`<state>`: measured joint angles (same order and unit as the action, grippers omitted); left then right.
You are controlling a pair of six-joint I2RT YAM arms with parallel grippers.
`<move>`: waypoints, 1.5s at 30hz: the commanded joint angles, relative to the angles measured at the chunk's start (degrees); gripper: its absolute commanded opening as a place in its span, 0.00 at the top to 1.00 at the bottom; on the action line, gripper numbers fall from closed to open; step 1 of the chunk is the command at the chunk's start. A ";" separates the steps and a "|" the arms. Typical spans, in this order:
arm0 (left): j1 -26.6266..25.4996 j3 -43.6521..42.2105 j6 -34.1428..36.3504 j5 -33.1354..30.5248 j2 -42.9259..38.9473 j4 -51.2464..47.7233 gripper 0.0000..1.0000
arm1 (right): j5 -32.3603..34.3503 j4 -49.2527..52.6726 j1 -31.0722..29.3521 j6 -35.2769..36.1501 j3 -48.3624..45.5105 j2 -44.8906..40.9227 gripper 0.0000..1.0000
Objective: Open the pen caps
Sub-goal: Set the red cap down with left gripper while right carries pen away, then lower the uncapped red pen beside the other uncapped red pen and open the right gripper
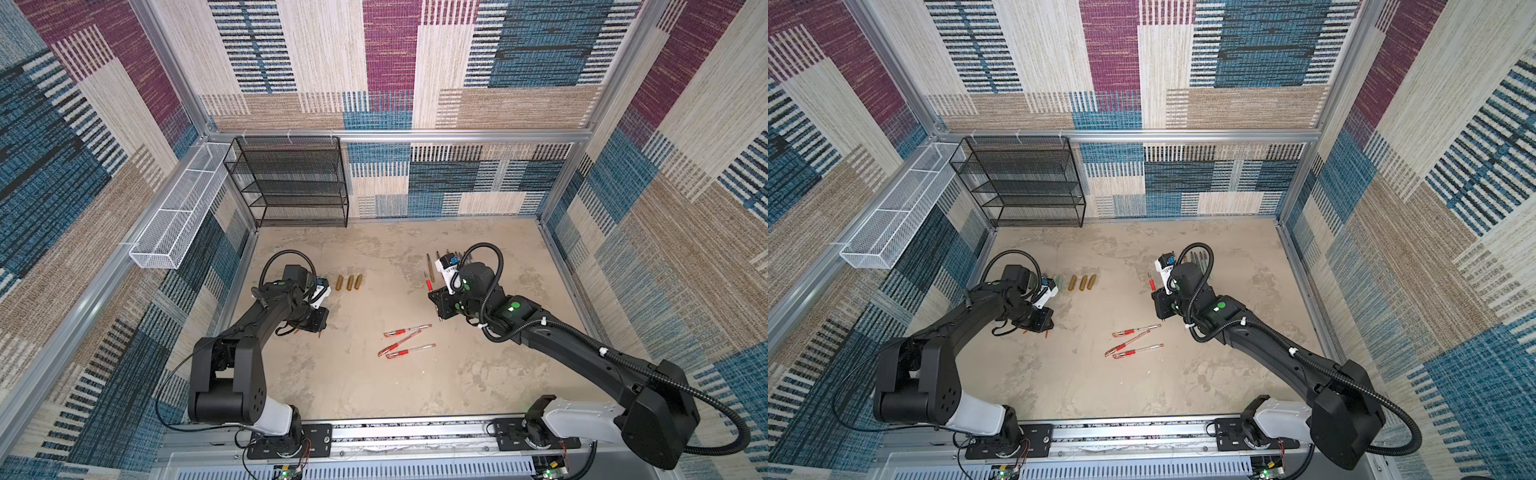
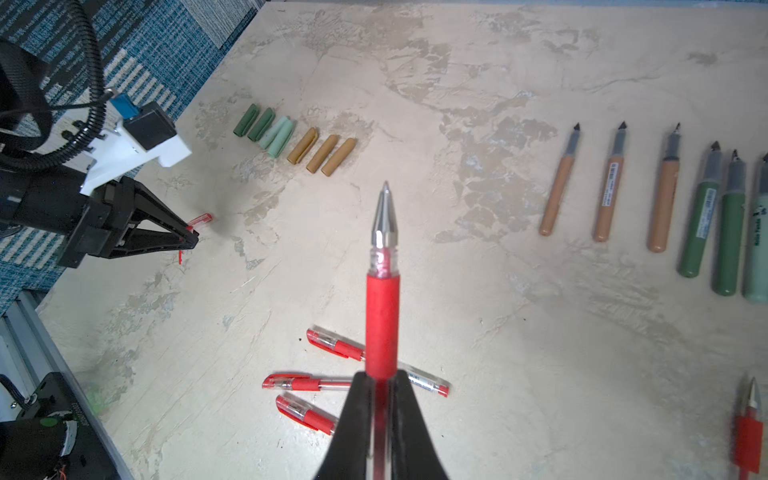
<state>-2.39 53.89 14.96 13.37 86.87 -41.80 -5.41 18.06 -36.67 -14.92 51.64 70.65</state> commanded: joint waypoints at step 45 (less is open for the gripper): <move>-2.76 7.78 -0.26 -8.90 4.97 -1.22 0.52 | 2.01 5.22 3.82 1.28 -1.78 -1.81 1.00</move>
<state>-4.62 62.33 16.62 0.03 94.02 -42.63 -3.90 22.26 -33.56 -14.61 49.04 67.79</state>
